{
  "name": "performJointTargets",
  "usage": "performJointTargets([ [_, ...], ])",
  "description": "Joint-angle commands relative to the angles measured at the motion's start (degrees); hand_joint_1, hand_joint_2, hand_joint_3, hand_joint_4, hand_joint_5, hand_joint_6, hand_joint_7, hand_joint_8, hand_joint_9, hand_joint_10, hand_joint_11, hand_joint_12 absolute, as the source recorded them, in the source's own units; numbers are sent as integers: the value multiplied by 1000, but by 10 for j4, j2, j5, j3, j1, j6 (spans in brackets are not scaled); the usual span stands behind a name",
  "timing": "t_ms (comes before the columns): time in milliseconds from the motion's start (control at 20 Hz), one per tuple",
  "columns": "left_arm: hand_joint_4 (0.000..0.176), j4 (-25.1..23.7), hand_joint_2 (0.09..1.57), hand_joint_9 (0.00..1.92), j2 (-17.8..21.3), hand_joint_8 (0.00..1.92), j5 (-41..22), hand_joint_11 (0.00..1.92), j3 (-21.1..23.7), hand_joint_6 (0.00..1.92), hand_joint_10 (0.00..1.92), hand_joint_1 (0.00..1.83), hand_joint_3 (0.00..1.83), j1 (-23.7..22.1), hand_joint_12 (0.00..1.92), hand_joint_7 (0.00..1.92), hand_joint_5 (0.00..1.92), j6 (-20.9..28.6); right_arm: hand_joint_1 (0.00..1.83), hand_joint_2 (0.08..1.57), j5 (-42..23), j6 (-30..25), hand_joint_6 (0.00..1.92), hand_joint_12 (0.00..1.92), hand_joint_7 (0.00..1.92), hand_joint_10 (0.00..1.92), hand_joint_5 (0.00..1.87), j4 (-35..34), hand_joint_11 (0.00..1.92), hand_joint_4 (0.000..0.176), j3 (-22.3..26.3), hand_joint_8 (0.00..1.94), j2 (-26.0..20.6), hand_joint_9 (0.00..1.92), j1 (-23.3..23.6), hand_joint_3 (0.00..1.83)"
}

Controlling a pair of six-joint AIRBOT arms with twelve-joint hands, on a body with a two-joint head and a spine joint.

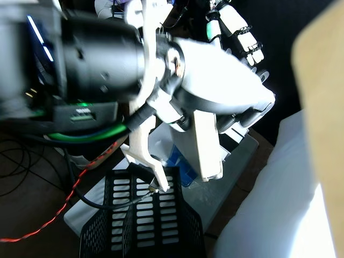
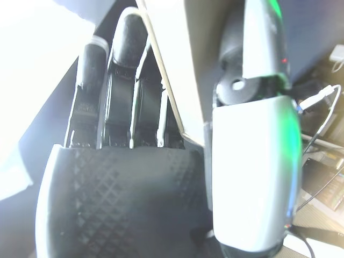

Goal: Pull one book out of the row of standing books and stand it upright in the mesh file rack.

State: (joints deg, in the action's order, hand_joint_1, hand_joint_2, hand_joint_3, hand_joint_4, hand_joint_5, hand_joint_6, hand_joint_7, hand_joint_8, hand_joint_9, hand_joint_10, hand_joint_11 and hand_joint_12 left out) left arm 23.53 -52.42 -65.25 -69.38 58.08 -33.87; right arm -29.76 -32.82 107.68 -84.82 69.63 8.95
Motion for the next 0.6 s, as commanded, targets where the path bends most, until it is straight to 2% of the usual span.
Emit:
performJointTargets([
  [0,0,13,1420,0,2,0,-68,0,-5,1,0,252,0,-3,0,0,79,0,1351,1192,21,1,1286,1873,868,1510,734,-30,340,0,2,1103,-8,797,16,3],
  [100,0,12,1430,0,2,0,-67,0,-5,0,0,256,5,-4,0,0,71,0,1353,1195,26,1,1258,1852,877,1513,709,-26,465,0,10,1137,-21,802,21,0],
  [150,0,12,1432,0,2,0,-66,0,-5,1,0,272,4,-4,0,0,73,0,1354,1189,28,1,1205,1865,892,1516,766,-21,437,0,15,1153,-28,764,23,0],
  [200,0,12,1434,0,2,0,-65,0,-5,3,0,289,3,-4,0,0,79,0,1351,1193,32,-2,1156,1910,878,1522,809,-15,272,0,19,1244,-34,701,24,1],
  [300,0,12,1434,0,2,0,-65,0,-5,2,0,302,2,-5,0,0,78,0,1341,1187,38,-31,1145,1910,883,1505,828,20,244,0,25,1212,-51,729,32,0],
  [400,0,11,1437,0,2,0,-65,0,-4,3,0,306,2,-5,0,0,80,0,1358,1171,45,-51,1236,1839,900,1402,804,50,231,0,35,1103,-70,800,42,0],
  [500,0,12,1441,0,2,0,-65,0,-4,2,0,304,2,-5,0,0,80,1,1348,1198,51,-55,1312,1817,829,1464,761,59,190,0,43,1194,-85,752,44,4],
  [550,0,12,1452,0,2,0,-64,0,-4,0,0,303,7,-5,0,0,71,1,1346,1209,55,-70,1353,1797,787,1466,722,79,316,0,47,1217,-93,784,45,2],
])
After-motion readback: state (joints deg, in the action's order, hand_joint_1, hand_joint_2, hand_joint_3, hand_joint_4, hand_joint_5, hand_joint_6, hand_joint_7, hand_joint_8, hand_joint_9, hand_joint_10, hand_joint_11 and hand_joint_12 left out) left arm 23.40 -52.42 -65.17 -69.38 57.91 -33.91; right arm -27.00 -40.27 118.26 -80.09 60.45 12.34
